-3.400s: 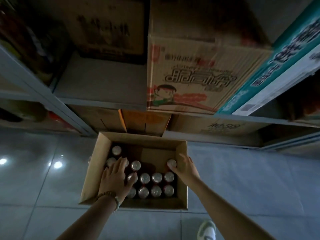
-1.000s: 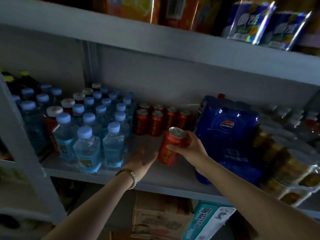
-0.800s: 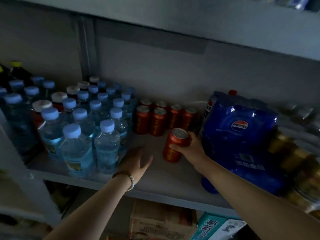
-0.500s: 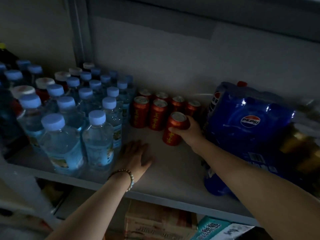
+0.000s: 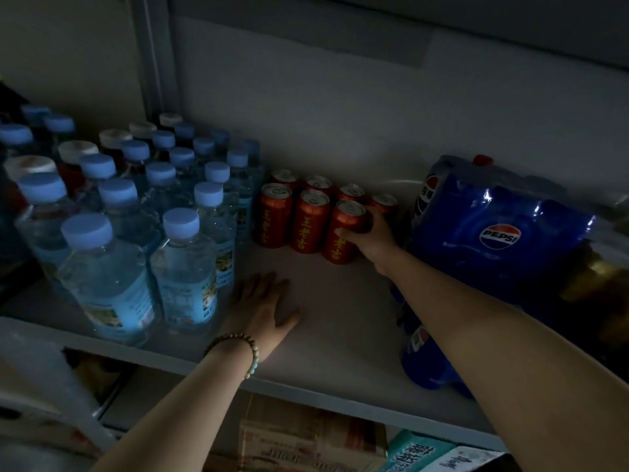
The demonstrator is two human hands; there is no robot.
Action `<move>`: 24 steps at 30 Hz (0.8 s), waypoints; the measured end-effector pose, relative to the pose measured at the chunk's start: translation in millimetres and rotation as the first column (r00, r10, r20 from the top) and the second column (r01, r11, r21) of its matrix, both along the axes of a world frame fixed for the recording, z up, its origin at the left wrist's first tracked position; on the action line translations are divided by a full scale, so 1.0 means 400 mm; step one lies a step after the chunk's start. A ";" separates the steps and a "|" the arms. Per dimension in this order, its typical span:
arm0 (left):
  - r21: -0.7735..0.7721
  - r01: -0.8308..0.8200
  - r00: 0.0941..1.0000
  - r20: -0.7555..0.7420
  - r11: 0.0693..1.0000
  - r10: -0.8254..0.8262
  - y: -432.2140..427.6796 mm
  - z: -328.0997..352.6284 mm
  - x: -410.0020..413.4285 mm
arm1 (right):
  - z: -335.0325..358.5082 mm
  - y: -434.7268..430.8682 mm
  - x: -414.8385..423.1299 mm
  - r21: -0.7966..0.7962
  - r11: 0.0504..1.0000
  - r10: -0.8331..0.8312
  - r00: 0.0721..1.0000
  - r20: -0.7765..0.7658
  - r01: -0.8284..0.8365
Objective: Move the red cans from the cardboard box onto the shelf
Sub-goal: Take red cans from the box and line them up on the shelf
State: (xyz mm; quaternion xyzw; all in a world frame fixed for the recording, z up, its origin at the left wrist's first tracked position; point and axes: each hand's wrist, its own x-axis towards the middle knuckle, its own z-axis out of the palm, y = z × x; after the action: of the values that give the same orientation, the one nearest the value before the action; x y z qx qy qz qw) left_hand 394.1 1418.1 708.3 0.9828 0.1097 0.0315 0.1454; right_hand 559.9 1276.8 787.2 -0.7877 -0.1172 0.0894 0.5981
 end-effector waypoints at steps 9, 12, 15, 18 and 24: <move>0.002 -0.003 1.000 -0.001 1.000 0.003 0.001 -0.001 -0.001 | -0.021 -0.013 0.004 -0.004 1.000 0.007 1.000 -0.006 -0.007; -0.019 0.005 1.000 -0.008 1.000 -0.006 0.002 0.005 -0.003 | -0.014 -0.008 -0.015 -0.023 1.000 0.002 1.000 0.028 -0.001; -0.119 0.010 0.999 0.053 0.993 -0.004 -0.005 0.021 -0.015 | 0.006 -0.017 -0.061 -0.002 0.999 -0.043 0.996 0.074 0.043; -0.212 0.043 0.987 0.158 0.976 -0.009 -0.023 0.062 -0.048 | 0.031 -0.046 -0.155 -0.035 0.999 -0.020 0.988 0.150 0.026; -0.087 0.216 0.923 0.343 0.972 -0.175 -0.037 0.086 -0.235 | -0.019 -0.112 -0.441 -0.309 0.950 0.154 0.918 0.365 -0.037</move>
State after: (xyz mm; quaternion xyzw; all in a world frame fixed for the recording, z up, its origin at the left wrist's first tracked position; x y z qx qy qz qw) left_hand 300.1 1403.3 742.6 0.9584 -0.0134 0.1755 0.2247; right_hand 383.4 1232.0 779.6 -0.8635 -0.2563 -0.0208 0.4338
